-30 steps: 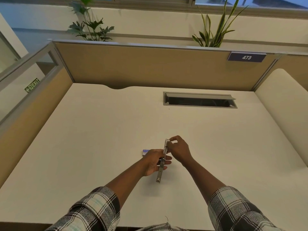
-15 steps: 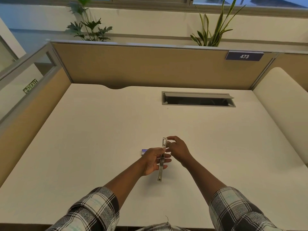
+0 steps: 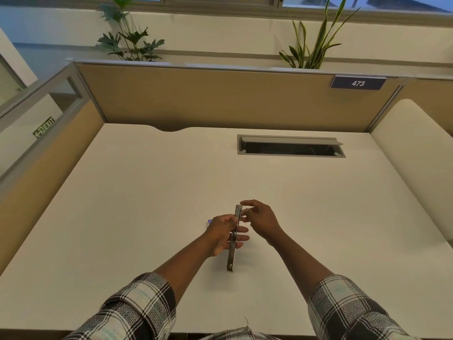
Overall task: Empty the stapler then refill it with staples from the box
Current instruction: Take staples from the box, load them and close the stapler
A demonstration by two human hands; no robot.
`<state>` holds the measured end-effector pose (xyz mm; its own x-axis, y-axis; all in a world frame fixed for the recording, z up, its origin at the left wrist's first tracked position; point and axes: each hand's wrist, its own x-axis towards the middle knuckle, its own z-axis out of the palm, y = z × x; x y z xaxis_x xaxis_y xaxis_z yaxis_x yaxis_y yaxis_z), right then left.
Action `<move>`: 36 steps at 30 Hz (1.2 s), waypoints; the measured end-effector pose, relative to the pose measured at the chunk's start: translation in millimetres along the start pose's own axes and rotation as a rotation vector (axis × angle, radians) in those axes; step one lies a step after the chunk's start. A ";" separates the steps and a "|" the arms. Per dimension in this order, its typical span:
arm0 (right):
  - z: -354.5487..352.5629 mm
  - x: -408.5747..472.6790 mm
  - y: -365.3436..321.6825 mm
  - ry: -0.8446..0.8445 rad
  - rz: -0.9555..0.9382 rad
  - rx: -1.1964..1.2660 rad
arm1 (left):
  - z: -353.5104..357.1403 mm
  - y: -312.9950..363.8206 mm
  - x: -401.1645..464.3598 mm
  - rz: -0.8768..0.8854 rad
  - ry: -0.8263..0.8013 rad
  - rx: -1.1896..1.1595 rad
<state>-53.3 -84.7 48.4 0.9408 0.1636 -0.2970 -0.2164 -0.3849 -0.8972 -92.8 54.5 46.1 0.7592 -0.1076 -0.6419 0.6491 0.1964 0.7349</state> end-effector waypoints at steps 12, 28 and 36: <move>-11.8 -6.5 17.8 -0.341 -0.132 -0.177 | -6.5 6.6 9.0 -0.024 0.076 -0.246; -16.1 -4.3 17.5 -0.114 -0.065 0.062 | 8.5 -3.6 4.8 -0.027 0.004 -0.270; -3.5 -5.5 7.8 -0.021 -0.160 -0.391 | 4.9 -10.8 11.4 0.095 0.161 -0.057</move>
<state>-59.2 -91.8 44.1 0.9479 0.2663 -0.1747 0.0509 -0.6681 -0.7423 -90.9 46.3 32.0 0.7964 0.0707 -0.6007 0.5680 0.2538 0.7829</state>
